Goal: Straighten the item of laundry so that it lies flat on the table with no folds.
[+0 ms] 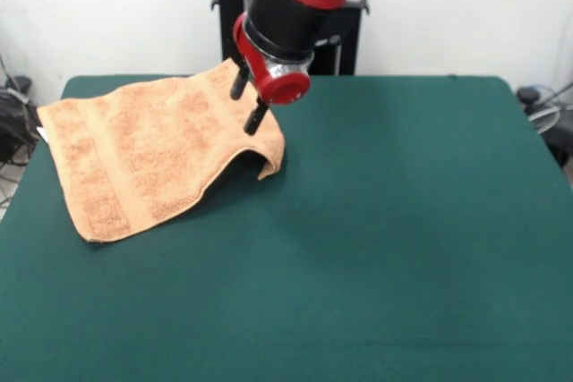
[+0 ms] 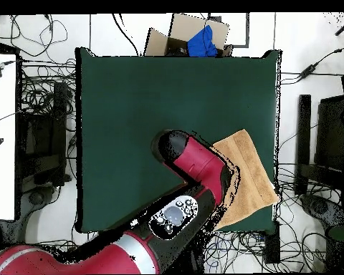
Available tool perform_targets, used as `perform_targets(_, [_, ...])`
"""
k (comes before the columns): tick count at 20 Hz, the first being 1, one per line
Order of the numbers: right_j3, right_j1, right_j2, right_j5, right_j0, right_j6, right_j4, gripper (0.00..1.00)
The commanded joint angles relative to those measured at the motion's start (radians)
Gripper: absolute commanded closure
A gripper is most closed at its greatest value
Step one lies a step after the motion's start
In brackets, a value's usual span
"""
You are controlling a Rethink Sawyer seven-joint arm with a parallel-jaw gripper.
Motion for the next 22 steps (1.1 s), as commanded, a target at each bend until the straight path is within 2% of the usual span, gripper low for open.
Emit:
perform_targets(1, [-0.149, 0.067, 0.03, 0.12, 0.018, 0.376, 0.046, 0.0])
perform_targets(6, [-0.193, 0.074, 0.023, 0.154, 0.01, 0.391, 0.027, 0.0])
perform_targets(11, [-0.224, 0.115, 0.038, 0.127, -0.001, 0.409, 0.026, 0.0])
perform_targets(16, [-0.209, 0.153, 0.077, 0.099, 0.003, 0.428, 0.042, 0.0])
perform_targets(22, [-0.193, 0.157, 0.067, 0.163, 0.017, 0.422, 0.03, 0.0])
